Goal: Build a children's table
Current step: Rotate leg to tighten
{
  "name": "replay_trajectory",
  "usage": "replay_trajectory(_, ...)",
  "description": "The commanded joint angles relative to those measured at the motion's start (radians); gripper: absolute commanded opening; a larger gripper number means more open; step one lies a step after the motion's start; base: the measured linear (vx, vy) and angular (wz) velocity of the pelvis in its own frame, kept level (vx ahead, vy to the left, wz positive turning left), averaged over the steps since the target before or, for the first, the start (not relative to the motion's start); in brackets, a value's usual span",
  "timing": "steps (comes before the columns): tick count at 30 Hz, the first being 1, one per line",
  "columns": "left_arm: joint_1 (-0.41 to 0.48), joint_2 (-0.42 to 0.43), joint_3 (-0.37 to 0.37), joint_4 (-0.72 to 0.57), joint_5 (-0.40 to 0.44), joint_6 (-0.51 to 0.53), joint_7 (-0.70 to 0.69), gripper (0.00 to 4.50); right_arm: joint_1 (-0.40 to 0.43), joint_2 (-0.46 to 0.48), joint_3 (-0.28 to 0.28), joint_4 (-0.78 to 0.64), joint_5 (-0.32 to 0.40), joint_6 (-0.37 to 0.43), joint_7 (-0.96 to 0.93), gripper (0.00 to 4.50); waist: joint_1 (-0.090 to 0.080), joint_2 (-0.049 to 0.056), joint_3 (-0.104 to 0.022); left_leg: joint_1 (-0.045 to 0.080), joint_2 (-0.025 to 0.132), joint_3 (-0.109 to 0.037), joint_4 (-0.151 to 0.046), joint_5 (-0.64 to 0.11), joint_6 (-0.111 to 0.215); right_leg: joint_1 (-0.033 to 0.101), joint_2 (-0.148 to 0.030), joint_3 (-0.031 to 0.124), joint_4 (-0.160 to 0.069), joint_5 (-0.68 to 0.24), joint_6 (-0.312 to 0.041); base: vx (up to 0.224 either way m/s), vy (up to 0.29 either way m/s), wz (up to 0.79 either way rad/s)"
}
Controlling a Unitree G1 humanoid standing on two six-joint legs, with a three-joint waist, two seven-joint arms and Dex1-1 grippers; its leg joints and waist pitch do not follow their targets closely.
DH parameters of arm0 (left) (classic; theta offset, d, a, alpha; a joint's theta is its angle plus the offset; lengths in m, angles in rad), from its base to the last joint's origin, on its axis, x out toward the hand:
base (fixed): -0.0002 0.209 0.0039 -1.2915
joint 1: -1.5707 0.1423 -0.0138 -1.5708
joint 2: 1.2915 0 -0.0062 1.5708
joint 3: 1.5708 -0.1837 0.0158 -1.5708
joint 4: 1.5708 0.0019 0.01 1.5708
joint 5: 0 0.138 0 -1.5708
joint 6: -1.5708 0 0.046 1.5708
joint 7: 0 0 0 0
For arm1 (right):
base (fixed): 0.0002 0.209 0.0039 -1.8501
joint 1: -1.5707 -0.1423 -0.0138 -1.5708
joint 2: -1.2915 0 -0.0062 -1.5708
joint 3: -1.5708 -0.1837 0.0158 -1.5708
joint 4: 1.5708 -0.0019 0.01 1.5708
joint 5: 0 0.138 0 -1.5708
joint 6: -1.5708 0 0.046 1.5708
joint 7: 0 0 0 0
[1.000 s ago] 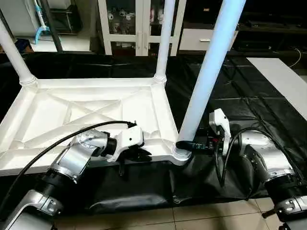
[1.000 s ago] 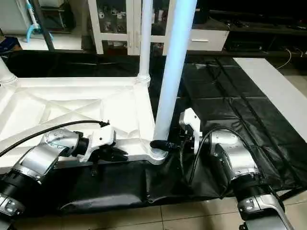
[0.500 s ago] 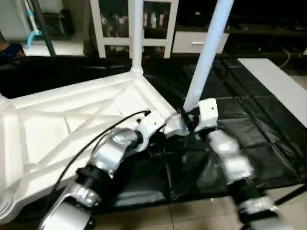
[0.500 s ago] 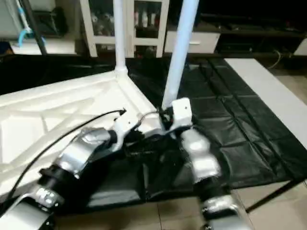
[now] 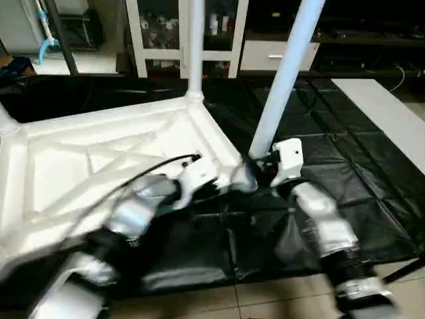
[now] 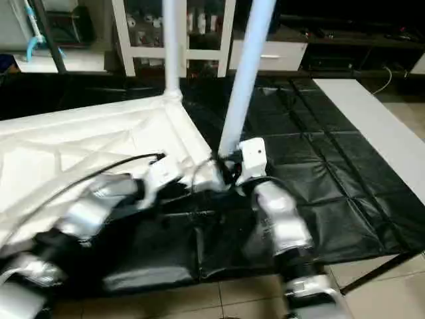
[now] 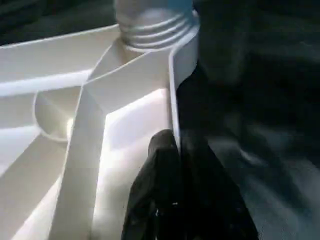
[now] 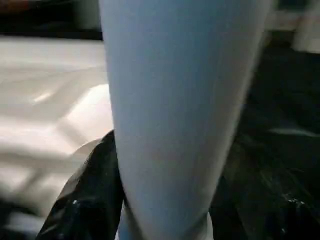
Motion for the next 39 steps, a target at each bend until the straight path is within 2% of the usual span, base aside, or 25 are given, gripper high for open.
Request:
replay_trajectory(1, 0.054, 0.034, -0.058, -0.021, -0.025, -0.021, -0.165, 0.0, 0.017, -0.11, -0.033, -0.007, 0.019, -0.003, 0.162, 2.84, 0.004, 0.012, -0.059, 0.006, 0.017, 0.006, -0.067, -0.279, 0.055, 0.054, -0.027, 0.023, -0.048, -0.148, -0.224, 0.0, 0.0, 0.0)
replay_trajectory(2, 0.058, 0.037, -0.057, -0.029, -0.035, -0.017, -0.183, 0.0, 0.026, -0.132, -0.023, -0.02, 0.028, -0.005, 0.212, 2.84, 0.006, 0.014, -0.06, 0.009, 0.019, 0.008, -0.065, -0.255, 0.065, 0.051, -0.028, 0.024, -0.044, -0.106, -0.239, 0.055, 0.019, 0.05)
replay_trajectory(3, 0.063, 0.041, -0.059, -0.04, -0.045, -0.016, -0.2, 0.0, 0.035, -0.153, -0.014, -0.033, 0.039, -0.004, 0.262, 2.84, 0.012, 0.012, -0.06, 0.01, 0.017, 0.014, -0.06, -0.196, 0.092, 0.052, -0.027, 0.024, -0.035, -0.03, -0.27, 0.0, 0.0, 0.0)
replay_trajectory(5, 0.07, 0.045, -0.059, -0.058, -0.069, -0.005, -0.23, 0.0, 0.044, -0.18, 0.002, -0.047, 0.051, -0.006, 0.321, 2.84, 0.02, 0.01, -0.061, 0.01, 0.018, 0.014, -0.059, -0.174, 0.103, 0.059, -0.03, 0.024, -0.033, -0.02, -0.275, 0.0, 0.0, 0.0)
replay_trajectory(6, 0.07, 0.047, -0.062, -0.063, -0.074, -0.004, -0.239, 0.0, 0.044, -0.192, 0.012, -0.047, 0.056, -0.006, 0.351, 2.84, 0.024, 0.01, -0.059, 0.011, 0.018, 0.016, -0.06, -0.177, 0.108, 0.056, -0.031, 0.025, -0.034, -0.039, -0.277, 0.0, 0.0, 0.0)
replay_trajectory(7, 0.069, 0.048, -0.065, -0.064, -0.075, -0.005, -0.242, 0.0, 0.044, -0.199, 0.017, -0.046, 0.058, -0.006, 0.366, 2.84, 0.025, 0.009, -0.059, 0.011, 0.019, 0.015, -0.061, -0.184, 0.106, 0.057, -0.031, 0.024, -0.035, -0.056, -0.276, 0.0, 0.0, 0.0)
replay_trajectory(10, 0.065, 0.049, -0.065, -0.054, -0.08, -0.021, -0.245, 0.0, 0.033, -0.215, 0.033, -0.033, 0.04, -0.009, 0.409, 2.84, 0.027, 0.006, -0.052, 0.013, 0.019, 0.015, -0.066, -0.258, 0.07, 0.052, -0.034, 0.026, -0.049, -0.202, -0.244, 0.0, 0.0, 0.0)
replay_trajectory(11, 0.063, 0.05, -0.065, -0.052, -0.082, -0.025, -0.251, 0.0, 0.025, -0.22, 0.037, -0.02, 0.027, -0.021, 0.422, 2.84, 0.027, 0.004, -0.052, 0.013, 0.019, 0.015, -0.066, -0.269, 0.065, 0.051, -0.034, 0.026, -0.051, -0.222, -0.237, 0.0, 0.0, 0.0)
replay_trajectory(13, 0.063, 0.052, -0.062, -0.055, -0.085, -0.024, -0.266, 0.0, 0.008, -0.232, 0.041, 0.006, 0.019, -0.032, 0.465, 2.84, 0.025, 0.005, -0.051, 0.015, 0.018, 0.014, -0.067, -0.303, 0.049, 0.046, -0.034, 0.027, -0.056, -0.276, -0.219, 0.0, 0.0, 0.0)
replay_trajectory(15, 0.064, 0.052, -0.06, -0.057, -0.086, -0.023, -0.271, 0.0, 0.003, -0.236, 0.039, 0.011, 0.023, -0.029, 0.479, 2.84, 0.026, 0.006, -0.051, 0.015, 0.019, 0.013, -0.068, -0.299, 0.046, 0.046, -0.034, 0.028, -0.056, -0.276, -0.213, 0.0, 0.0, 0.0)
replay_trajectory(19, 0.064, 0.059, -0.061, -0.064, -0.09, -0.013, -0.281, 0.0, -0.009, -0.242, 0.027, 0.017, 0.075, 0.039, 0.537, 2.61, 0.026, 0.004, -0.054, 0.012, 0.018, 0.012, -0.066, -0.28, 0.056, 0.049, -0.032, 0.027, -0.052, -0.245, -0.222, 0.0, 0.0, 0.0)
replay_trajectory(20, 0.064, 0.059, -0.061, -0.064, -0.09, -0.013, -0.281, 0.0, -0.009, -0.242, 0.027, 0.017, 0.075, 0.039, 0.537, 2.61, 0.026, 0.004, -0.054, 0.011, 0.019, 0.012, -0.066, -0.272, 0.057, 0.05, -0.033, 0.026, -0.05, -0.237, -0.224, 0.0, 0.0, 0.0)
replay_trajectory(21, 0.064, 0.059, -0.062, -0.065, -0.091, -0.01, -0.281, 0.0, -0.009, -0.238, 0.025, 0.018, 0.076, 0.039, 0.53, 2.38, 0.027, 0.004, -0.054, 0.01, 0.019, 0.013, -0.065, -0.26, 0.059, 0.05, -0.033, 0.026, -0.049, -0.224, -0.226, 0.0, 0.0, 0.0)
replay_trajectory(23, 0.064, 0.06, -0.062, -0.065, -0.091, -0.007, -0.281, 0.0, -0.008, -0.234, 0.025, 0.02, 0.074, 0.037, 0.526, 2.34, 0.028, 0.004, -0.055, 0.011, 0.018, 0.013, -0.064, -0.252, 0.061, 0.05, -0.033, 0.026, -0.048, -0.218, -0.229, 0.0, 0.0, 0.0)
replay_trajectory(26, 0.062, 0.056, -0.061, -0.06, -0.065, 0.013, -0.232, 0.0, -0.007, -0.203, 0.032, 0.06, 0.005, 0.005, 0.396, 2.06, 0.025, 0.004, -0.052, 0.01, 0.018, 0.013, -0.065, -0.265, 0.05, 0.046, -0.035, 0.026, -0.051, -0.253, -0.221, 0.0, 0.0, 0.0)
replay_trajectory(27, 0.056, 0.049, -0.057, -0.052, -0.05, 0.024, -0.196, 0.0, -0.004, -0.181, 0.045, 0.094, -0.061, -0.006, 0.278, 2.06, 0.021, 0.003, -0.05, 0.008, 0.017, 0.011, -0.067, -0.287, 0.038, 0.047, -0.035, 0.026, -0.054, -0.29, -0.21, 0.0, 0.0, 0.0)
replay_trajectory(28, 0.051, 0.04, -0.049, -0.05, -0.044, 0.054, -0.165, 0.0, -0.002, -0.169, 0.048, 0.108, -0.086, 0.002, 0.218, 1.99, 0.017, 0.003, -0.047, 0.005, 0.014, 0.009, -0.071, -0.307, 0.02, 0.047, -0.033, 0.024, -0.057, -0.346, -0.186, 0.0, 0.0, 0.0)
replay_trajectory(30, 0.042, 0.017, -0.035, -0.044, -0.034, 0.092, -0.112, 0.0, -0.001, -0.15, 0.045, 0.135, -0.12, 0.016, 0.113, 1.96, 0.01, 0.002, -0.045, 0.007, 0.014, 0.005, -0.073, -0.338, 0.002, 0.043, -0.033, 0.023, -0.063, -0.409, -0.164, 0.0, 0.0, 0.0)
replay_trajectory(31, 0.02, -0.029, -0.014, -0.026, -0.002, 0.168, 0.008, 0.0, 0.004, -0.09, -0.001, 0.18, -0.141, 0.06, -0.12, 1.91, 0.0, 0.003, -0.044, 0.013, 0.013, 0.003, -0.073, -0.375, -0.018, 0.035, -0.033, 0.024, -0.07, -0.461, -0.143, 0.0, 0.0, 0.0)
replay_trajectory(33, -0.006, -0.091, 0.037, 0.01, 0.022, 0.239, 0.183, 0.0, 0.019, -0.042, -0.039, 0.187, -0.157, 0.082, -0.303, 1.9, -0.01, 0.0, -0.041, 0.017, 0.009, -0.003, -0.074, -0.416, -0.037, 0.028, -0.031, 0.019, -0.078, -0.52, -0.12, 0.0, 0.0, 0.0)
replay_trajectory(35, -0.03, -0.15, 0.078, 0.048, 0.022, 0.252, 0.306, 0.0, 0.037, 0.024, -0.091, 0.179, -0.156, 0.086, -0.485, 1.9, -0.014, -0.002, -0.044, 0.02, 0.006, -0.009, -0.072, -0.458, -0.042, 0.027, -0.032, 0.01, -0.089, -0.585, -0.082, 0.0, 0.0, 0.0)
replay_trajectory(36, -0.042, -0.187, 0.089, 0.065, 0.015, 0.239, 0.348, 0.0, 0.05, 0.073, -0.108, 0.161, -0.166, 0.072, -0.583, 1.89, -0.018, -0.002, -0.047, 0.018, 0.004, -0.011, -0.073, -0.463, -0.039, 0.027, -0.032, 0.007, -0.095, -0.585, -0.067, 0.0, 0.0, 0.0)
replay_trajectory(37, -0.042, -0.187, 0.089, 0.065, 0.015, 0.239, 0.348, 0.0, 0.05, 0.073, -0.108, 0.161, -0.166, 0.072, -0.583, 1.89, -0.021, -0.003, -0.046, 0.019, 0.002, -0.012, -0.073, -0.484, -0.034, 0.021, -0.028, 0.004, -0.101, -0.589, -0.055, 0.0, 0.0, 0.0)
replay_trajectory(38, -0.045, -0.204, 0.088, 0.068, 0.012, 0.233, 0.358, 0.0, 0.053, 0.098, -0.114, 0.155, -0.17, 0.058, -0.625, 1.89, -0.022, -0.005, -0.046, 0.02, 0.001, -0.012, -0.072, -0.495, -0.028, 0.022, -0.026, 0.002, -0.103, -0.591, -0.05, 0.0, 0.0, 0.0)
replay_trajectory(39, -0.048, -0.234, 0.082, 0.065, 0.01, 0.222, 0.371, 0.0, 0.052, 0.149, -0.119, 0.144, -0.172, 0.027, -0.673, 1.89, -0.022, -0.004, -0.046, 0.022, 0.0, -0.011, -0.07, -0.504, -0.016, 0.018, -0.027, 0.002, -0.107, -0.591, -0.045, 0.0, 0.0, 0.0)
